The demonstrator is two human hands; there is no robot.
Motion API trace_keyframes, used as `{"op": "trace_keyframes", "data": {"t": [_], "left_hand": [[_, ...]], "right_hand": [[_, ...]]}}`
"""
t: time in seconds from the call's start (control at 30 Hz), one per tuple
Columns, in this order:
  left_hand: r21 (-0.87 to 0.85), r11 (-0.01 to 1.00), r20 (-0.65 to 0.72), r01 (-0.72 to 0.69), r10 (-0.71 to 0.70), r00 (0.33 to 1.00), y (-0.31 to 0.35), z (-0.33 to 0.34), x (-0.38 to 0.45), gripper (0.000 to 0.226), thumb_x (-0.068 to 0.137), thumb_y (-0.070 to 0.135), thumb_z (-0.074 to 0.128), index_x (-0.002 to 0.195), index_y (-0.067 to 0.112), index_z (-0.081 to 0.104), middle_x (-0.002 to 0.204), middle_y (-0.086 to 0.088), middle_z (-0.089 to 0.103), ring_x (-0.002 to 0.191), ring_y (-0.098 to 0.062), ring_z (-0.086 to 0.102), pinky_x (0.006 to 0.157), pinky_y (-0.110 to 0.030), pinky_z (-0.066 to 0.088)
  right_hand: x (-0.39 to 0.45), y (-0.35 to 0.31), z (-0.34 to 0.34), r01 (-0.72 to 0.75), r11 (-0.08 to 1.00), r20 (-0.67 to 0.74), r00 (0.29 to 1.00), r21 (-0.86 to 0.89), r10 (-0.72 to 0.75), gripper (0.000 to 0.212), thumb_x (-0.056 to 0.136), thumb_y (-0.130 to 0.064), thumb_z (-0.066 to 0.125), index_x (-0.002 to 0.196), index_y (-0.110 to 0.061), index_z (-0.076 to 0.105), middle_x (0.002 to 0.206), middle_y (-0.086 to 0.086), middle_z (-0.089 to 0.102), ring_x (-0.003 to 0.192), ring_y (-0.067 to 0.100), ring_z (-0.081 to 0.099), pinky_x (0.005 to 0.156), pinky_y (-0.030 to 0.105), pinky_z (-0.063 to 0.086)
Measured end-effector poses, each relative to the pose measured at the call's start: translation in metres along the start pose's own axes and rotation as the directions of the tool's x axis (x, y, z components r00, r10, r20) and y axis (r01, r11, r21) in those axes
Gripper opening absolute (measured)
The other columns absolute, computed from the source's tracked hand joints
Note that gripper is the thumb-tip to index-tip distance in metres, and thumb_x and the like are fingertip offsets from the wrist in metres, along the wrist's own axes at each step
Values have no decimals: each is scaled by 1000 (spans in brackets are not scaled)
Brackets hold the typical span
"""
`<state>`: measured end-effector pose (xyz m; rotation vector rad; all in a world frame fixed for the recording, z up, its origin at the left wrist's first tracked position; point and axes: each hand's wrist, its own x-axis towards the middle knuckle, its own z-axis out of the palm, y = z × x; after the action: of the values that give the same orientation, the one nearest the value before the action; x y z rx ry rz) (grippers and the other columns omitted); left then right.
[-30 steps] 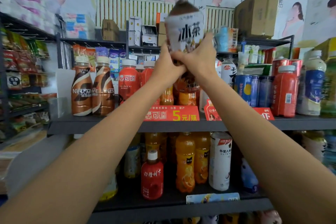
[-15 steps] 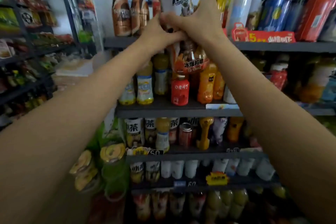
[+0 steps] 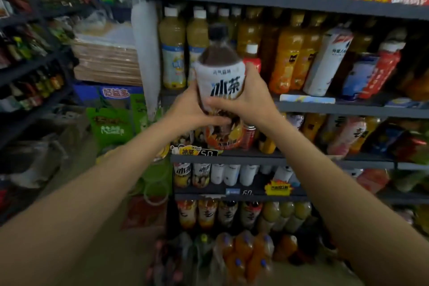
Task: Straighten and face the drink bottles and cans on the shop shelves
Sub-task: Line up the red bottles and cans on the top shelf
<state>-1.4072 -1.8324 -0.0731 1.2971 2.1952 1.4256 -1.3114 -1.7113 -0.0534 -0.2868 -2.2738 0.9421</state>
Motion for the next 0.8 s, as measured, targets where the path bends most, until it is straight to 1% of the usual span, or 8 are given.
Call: {"op": "trace_keyframes", "data": {"t": [0.07, 0.2, 0.3, 0.37, 0.43, 0.5, 0.6, 0.8], "left_hand": [[-28, 994, 41, 102, -101, 994, -41, 23, -12, 112, 41, 44, 90, 136, 13, 39, 128, 2, 56, 120, -17, 51, 100, -32, 44], [-47, 951, 90, 307, -302, 949, -97, 65, -35, 85, 59, 10, 83, 133, 4, 41, 115, 0, 53, 110, -15, 52, 83, -18, 42], [47, 964, 125, 261, -265, 956, -123, 81, -41, 82, 70, -9, 71, 140, 4, 30, 125, -3, 45, 114, -13, 49, 76, -7, 43], [51, 959, 222, 279, -283, 933, -138, 81, -31, 93, 66, 1, 80, 142, 8, 28, 133, 1, 43, 122, -14, 45, 82, -3, 39], [229, 934, 306, 273, -335, 891, -145, 80, -13, 92, 68, 15, 82, 144, 13, 28, 141, -1, 42, 128, -19, 42, 90, -15, 38], [314, 892, 196, 325, -396, 897, -148, 86, 10, 83, 74, 22, 77, 142, 12, 30, 142, -4, 41, 127, -22, 42, 94, -27, 38], [133, 895, -61, 425, -421, 905, -150, 110, 44, 78, 76, 26, 75, 138, 8, 31, 137, -8, 46, 124, -25, 45, 96, -31, 38], [-108, 841, -298, 530, -536, 790, -161, 160, 103, 77, 70, 34, 80, 128, 7, 37, 128, -13, 52, 116, -31, 53, 93, -38, 46]], "right_hand": [[-32, 30, 29, -53, 998, -19, 998, 40, 54, 82, 55, -36, 89, 118, -15, 41, 117, 6, 50, 111, 16, 49, 90, 24, 43], [-77, 80, 85, -191, 979, -29, 981, 70, 193, 92, 51, -37, 90, 125, -10, 41, 112, -3, 44, 109, 11, 44, 91, 20, 39], [-94, 109, 107, -286, 952, 4, 958, 111, 288, 87, 53, -37, 90, 121, -16, 40, 111, -2, 46, 110, 13, 46, 91, 24, 41], [-99, 125, 112, -358, 923, -5, 932, 141, 362, 83, 54, -36, 89, 117, -19, 38, 114, 1, 49, 110, 14, 49, 88, 25, 44], [-100, 142, 110, -411, 898, -33, 907, 154, 420, 81, 56, -36, 88, 117, -18, 39, 115, 2, 51, 109, 14, 51, 84, 22, 43], [-96, 160, 101, -429, 895, -50, 898, 125, 438, 80, 58, -35, 88, 119, -15, 40, 115, 3, 52, 109, 15, 51, 81, 18, 41], [-84, 189, 78, -444, 895, -67, 892, 44, 446, 81, 60, -30, 87, 122, -12, 40, 120, 5, 53, 112, 18, 52, 81, 21, 40], [-60, 225, 43, -405, 912, -84, 913, -57, 400, 81, 59, -30, 87, 126, -12, 44, 109, -9, 44, 116, 18, 42, 89, 27, 36]]}}
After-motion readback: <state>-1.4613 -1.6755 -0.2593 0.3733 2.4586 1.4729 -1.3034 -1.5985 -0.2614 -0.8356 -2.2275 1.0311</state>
